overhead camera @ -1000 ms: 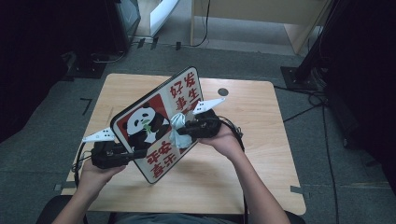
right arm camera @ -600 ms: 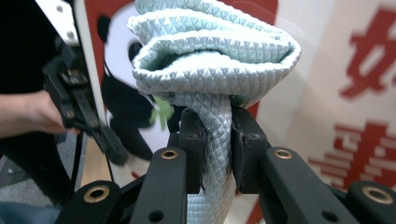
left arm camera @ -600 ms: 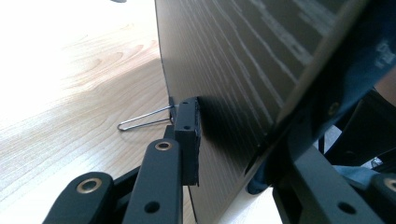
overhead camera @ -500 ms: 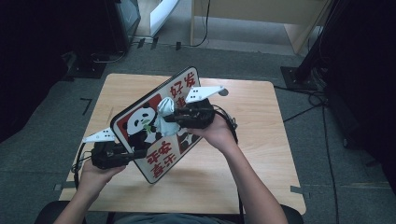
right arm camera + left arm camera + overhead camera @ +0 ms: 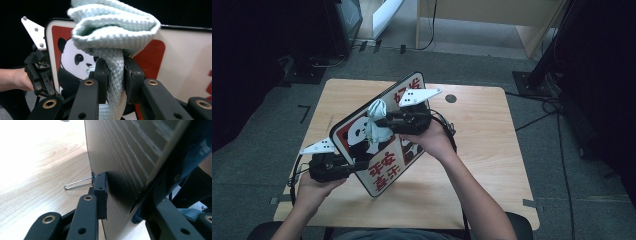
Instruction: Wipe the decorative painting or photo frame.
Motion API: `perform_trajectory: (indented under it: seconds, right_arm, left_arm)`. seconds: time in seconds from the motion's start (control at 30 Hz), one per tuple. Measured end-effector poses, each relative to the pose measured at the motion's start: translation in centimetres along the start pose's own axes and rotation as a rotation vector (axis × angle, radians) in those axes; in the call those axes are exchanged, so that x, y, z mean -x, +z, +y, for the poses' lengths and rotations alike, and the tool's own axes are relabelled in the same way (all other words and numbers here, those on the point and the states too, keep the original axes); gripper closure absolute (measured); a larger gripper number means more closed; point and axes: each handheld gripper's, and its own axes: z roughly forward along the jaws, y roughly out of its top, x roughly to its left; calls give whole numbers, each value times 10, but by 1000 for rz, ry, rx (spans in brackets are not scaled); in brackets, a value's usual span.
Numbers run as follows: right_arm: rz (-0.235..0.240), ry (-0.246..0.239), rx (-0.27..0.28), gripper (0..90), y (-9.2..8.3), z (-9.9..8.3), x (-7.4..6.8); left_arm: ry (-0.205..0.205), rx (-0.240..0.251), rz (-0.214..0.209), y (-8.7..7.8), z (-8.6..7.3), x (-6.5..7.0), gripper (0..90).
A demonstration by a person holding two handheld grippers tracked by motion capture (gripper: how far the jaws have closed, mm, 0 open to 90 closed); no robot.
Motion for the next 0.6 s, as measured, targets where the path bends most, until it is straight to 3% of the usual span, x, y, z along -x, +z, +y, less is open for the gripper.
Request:
perform_trajectory:
  seconds: [0.6]
  right_arm:
    - [-11, 2, -24, 767, 3, -16, 4]
  left_arm:
    - [-5, 1, -3, 0, 1, -2, 720]
